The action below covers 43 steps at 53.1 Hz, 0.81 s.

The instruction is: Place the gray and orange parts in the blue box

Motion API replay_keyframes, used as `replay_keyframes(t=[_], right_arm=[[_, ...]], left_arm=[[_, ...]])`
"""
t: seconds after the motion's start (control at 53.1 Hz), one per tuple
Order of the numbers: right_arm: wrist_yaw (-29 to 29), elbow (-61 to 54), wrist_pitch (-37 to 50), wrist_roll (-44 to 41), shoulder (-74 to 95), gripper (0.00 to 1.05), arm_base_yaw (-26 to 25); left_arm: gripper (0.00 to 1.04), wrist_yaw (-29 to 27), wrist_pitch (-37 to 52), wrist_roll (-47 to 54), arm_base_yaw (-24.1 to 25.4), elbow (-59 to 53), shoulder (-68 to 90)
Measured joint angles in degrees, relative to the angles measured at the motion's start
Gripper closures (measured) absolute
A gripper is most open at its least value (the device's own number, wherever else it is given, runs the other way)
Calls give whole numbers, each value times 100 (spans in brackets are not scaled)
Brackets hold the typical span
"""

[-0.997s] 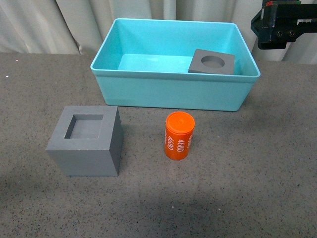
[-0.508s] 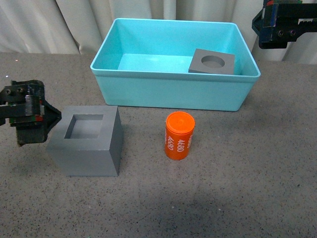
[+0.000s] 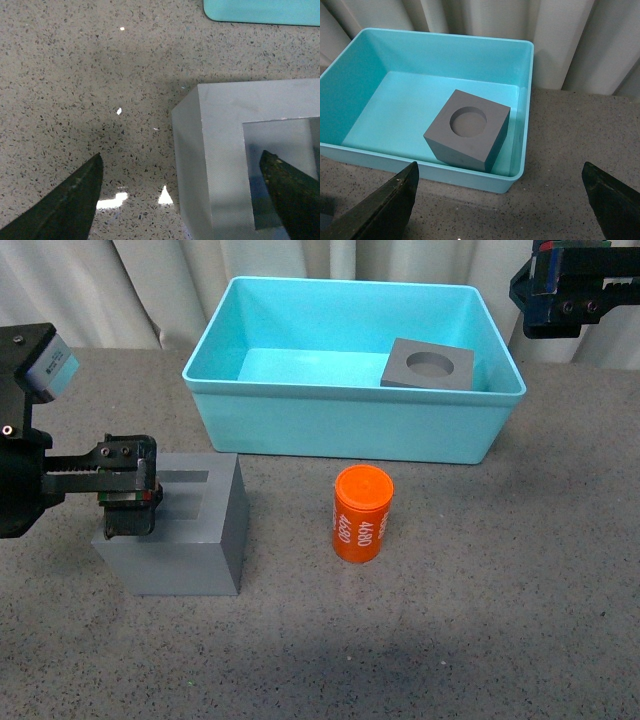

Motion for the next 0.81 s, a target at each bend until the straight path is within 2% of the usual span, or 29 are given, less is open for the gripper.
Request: replay_keyframes(t=[0.301, 0.395, 0.508, 0.809], right_arm=[[0, 0, 0, 0, 0, 10, 0], [0, 0, 0, 0, 0, 10, 0], [-2, 0, 0, 0, 0, 10, 0], [2, 0, 0, 0, 0, 10, 0]], left_arm=[[70, -144, 20, -173, -181, 96, 109], [82, -164, 39, -190, -214, 90, 77], [87, -186, 37, -249, -219, 57, -31], [87, -293, -133, -590, -437, 240, -1351]])
